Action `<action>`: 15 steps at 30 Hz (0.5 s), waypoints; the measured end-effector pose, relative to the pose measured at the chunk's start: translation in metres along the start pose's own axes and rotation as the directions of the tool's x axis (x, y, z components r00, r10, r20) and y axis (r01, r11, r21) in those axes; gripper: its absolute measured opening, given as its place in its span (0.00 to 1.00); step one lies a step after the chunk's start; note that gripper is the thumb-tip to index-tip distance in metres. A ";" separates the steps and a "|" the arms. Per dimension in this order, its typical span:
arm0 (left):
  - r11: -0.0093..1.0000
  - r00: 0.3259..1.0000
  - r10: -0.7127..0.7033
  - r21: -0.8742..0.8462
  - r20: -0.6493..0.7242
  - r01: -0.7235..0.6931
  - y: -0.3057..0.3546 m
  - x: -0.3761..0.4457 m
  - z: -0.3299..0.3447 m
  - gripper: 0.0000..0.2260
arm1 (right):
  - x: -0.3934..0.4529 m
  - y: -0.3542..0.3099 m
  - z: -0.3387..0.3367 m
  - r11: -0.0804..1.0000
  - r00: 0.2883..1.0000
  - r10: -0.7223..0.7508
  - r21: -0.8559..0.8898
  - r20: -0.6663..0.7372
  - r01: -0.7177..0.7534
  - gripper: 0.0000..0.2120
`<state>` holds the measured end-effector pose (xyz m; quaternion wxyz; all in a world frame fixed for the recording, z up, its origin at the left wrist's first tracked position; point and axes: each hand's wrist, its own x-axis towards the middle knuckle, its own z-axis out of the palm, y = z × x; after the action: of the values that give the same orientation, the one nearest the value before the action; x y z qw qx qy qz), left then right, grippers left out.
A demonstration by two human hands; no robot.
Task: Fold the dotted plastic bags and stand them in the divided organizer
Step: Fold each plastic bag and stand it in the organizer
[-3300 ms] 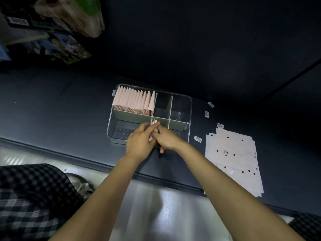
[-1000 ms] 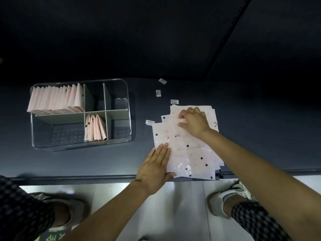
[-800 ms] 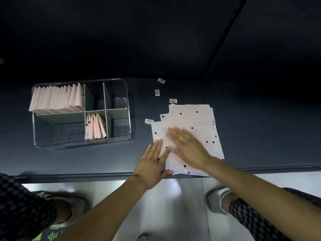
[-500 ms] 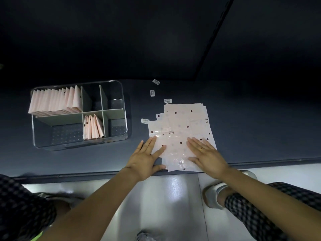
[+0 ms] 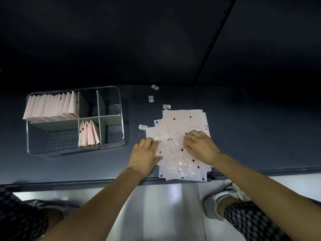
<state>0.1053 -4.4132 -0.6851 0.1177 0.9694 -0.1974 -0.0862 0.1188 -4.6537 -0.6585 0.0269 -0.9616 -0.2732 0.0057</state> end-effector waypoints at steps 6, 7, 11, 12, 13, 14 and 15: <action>0.881 0.948 -0.296 -0.417 -0.113 0.226 -0.014 0.007 -0.002 0.12 | 0.004 0.007 0.001 0.644 0.884 0.390 0.610 0.258 -0.461 0.09; 0.837 0.926 -0.364 -0.472 -0.103 0.277 -0.015 0.010 -0.003 0.11 | 0.006 0.007 0.001 0.596 0.869 0.409 0.640 0.278 -0.486 0.10; 0.774 0.883 -0.469 -0.491 -0.019 0.401 -0.013 0.020 -0.006 0.11 | 0.023 0.008 0.003 0.343 0.790 0.517 0.765 0.330 -0.545 0.08; 0.764 0.874 -0.486 -0.488 -0.004 0.423 -0.011 0.021 -0.007 0.11 | 0.027 0.008 0.004 0.274 0.762 0.552 0.789 0.339 -0.550 0.08; 0.757 0.866 -0.500 -0.482 0.006 0.441 -0.010 0.022 -0.008 0.12 | 0.031 0.010 0.006 0.226 0.728 0.592 0.796 0.346 -0.562 0.12; 0.755 0.858 -0.513 -0.470 0.012 0.458 -0.009 0.024 -0.008 0.13 | 0.034 0.011 0.009 0.206 0.692 0.630 0.783 0.353 -0.587 0.15; 0.753 0.850 -0.527 -0.454 0.017 0.476 -0.007 0.025 -0.008 0.14 | 0.037 0.011 0.010 0.207 0.661 0.661 0.761 0.355 -0.615 0.17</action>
<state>0.1326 -4.4152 -0.6823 0.3179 0.9370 0.1017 -0.1028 0.1556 -4.6432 -0.6685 0.4837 -0.8463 0.1863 0.1227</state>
